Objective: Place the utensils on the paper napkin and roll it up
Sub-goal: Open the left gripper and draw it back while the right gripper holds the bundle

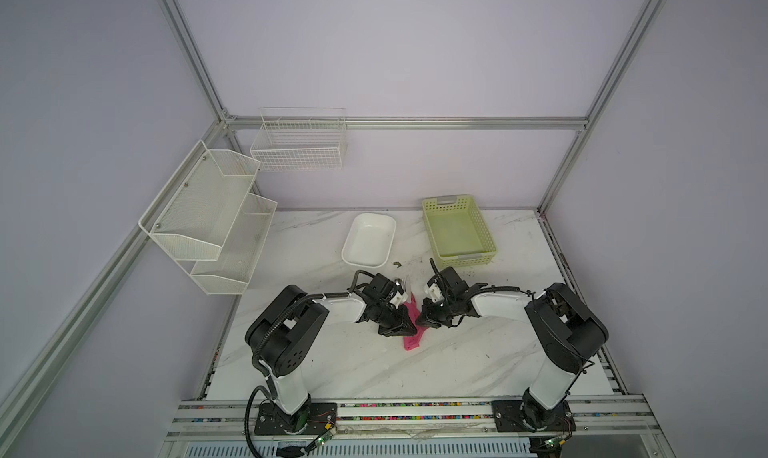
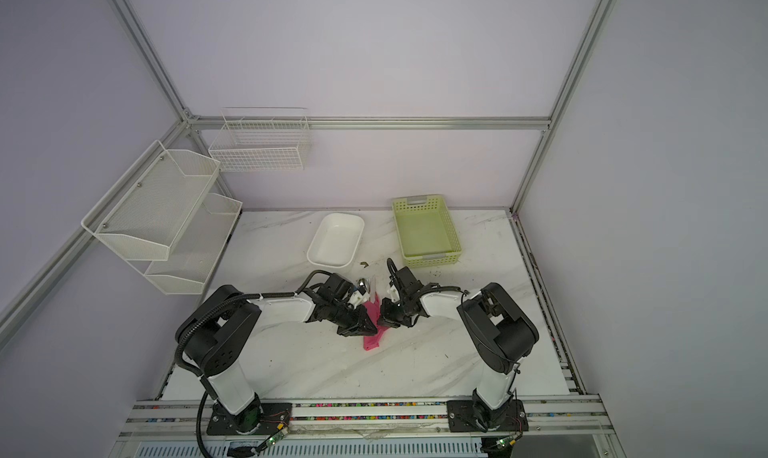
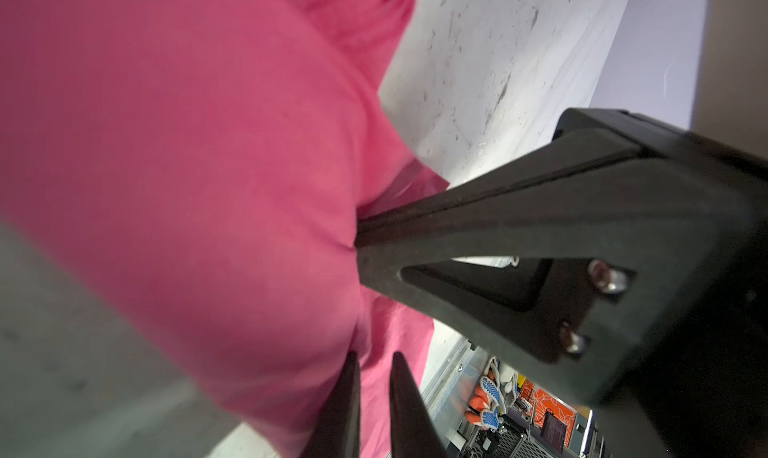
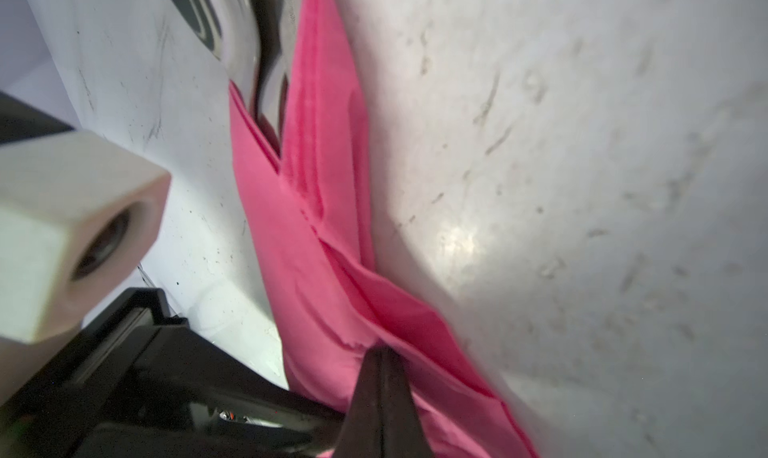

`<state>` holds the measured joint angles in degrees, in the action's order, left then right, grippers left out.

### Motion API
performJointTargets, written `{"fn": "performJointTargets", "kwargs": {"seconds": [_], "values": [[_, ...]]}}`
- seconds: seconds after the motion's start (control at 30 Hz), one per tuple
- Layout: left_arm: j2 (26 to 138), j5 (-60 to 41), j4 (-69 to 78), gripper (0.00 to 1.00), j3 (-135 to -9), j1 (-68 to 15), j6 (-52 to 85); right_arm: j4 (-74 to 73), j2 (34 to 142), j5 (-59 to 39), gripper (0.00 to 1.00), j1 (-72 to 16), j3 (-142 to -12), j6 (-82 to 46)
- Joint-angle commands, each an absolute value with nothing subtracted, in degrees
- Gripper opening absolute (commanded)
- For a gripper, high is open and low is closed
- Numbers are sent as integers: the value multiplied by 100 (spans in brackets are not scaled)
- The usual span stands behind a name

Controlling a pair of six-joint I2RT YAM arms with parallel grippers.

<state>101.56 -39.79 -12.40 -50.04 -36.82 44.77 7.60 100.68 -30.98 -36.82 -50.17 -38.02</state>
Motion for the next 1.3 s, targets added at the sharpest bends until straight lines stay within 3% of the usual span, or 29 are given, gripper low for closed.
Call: {"fn": "performJointTargets", "kwargs": {"seconds": [0.0, 0.93, 1.27], "values": [[10178, -3526, -2205, 18, -5047, -3727, 4364, 1057, 10487, -2624, 0, -3753, -4740, -3728], [9608, -4135, -2177, 16, -4669, -3911, 4173, 1064, 10608, -2618, 0, -3701, -4729, -3656], [8860, -3281, -2356, 30, -5195, -3132, 3962, 1063, 10658, -2624, 0, -3698, -4715, -3596]]}}
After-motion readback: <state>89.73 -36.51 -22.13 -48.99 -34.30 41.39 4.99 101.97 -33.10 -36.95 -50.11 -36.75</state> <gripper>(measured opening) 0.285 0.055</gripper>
